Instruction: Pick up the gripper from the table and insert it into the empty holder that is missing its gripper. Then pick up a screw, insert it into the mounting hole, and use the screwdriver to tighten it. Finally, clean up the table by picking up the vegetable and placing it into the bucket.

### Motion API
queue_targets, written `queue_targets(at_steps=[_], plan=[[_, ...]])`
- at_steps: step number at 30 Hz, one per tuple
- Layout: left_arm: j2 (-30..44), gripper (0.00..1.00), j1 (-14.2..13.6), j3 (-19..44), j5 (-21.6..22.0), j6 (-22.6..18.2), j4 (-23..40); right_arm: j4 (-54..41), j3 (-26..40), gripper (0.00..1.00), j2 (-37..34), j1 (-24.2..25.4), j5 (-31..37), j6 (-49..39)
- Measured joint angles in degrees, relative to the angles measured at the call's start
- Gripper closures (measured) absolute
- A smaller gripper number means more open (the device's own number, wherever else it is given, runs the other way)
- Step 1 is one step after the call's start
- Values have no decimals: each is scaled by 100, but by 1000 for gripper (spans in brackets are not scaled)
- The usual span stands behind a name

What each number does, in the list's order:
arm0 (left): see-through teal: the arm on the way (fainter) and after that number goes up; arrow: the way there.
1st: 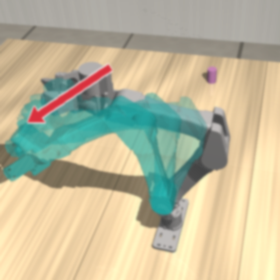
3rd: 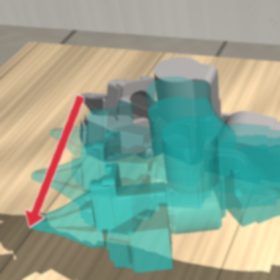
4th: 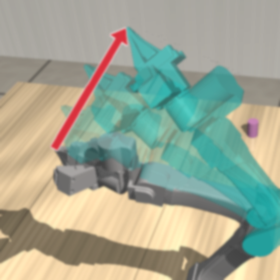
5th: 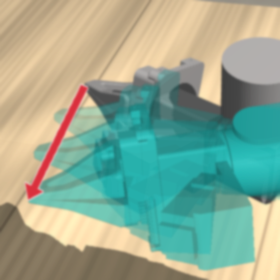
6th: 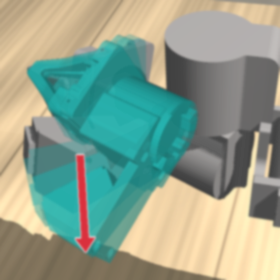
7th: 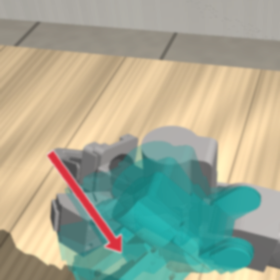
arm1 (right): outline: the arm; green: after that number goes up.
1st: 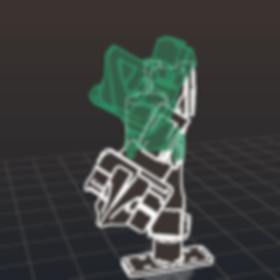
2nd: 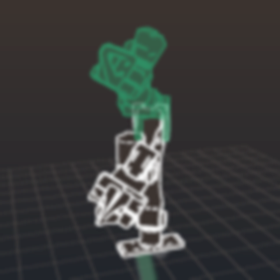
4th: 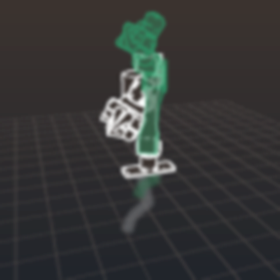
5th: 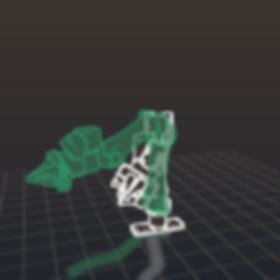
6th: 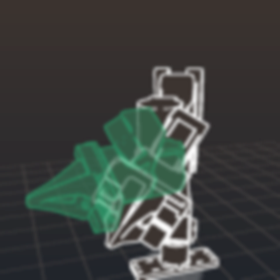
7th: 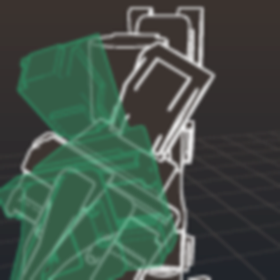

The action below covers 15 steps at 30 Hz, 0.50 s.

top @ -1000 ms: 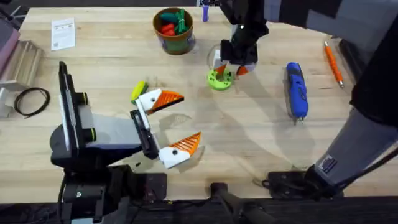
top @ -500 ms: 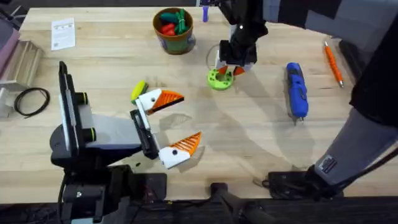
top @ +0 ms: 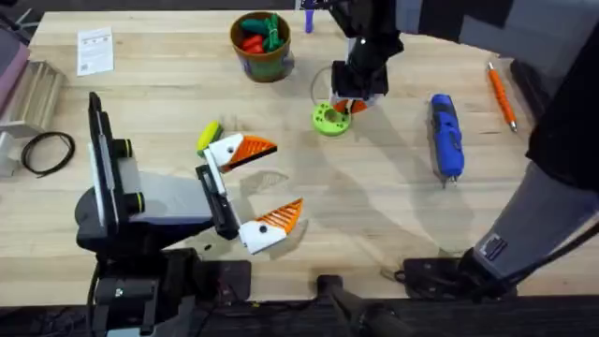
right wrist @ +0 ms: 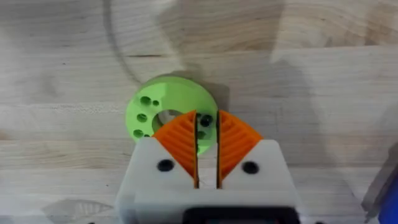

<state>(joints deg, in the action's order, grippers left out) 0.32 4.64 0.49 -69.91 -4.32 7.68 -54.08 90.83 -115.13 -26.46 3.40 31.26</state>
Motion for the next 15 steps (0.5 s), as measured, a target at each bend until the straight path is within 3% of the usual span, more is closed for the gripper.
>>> queue_targets(at_steps=[6,10,15], plan=[[-1,16,0,0,0,0,0,5,0,877,0,-1,0,-38],[0,16,0,0,0,0,0,41,0,985,0,-17,4,-110],[0,14,0,0,0,0,0,42,0,993,0,-39,20,-130]])
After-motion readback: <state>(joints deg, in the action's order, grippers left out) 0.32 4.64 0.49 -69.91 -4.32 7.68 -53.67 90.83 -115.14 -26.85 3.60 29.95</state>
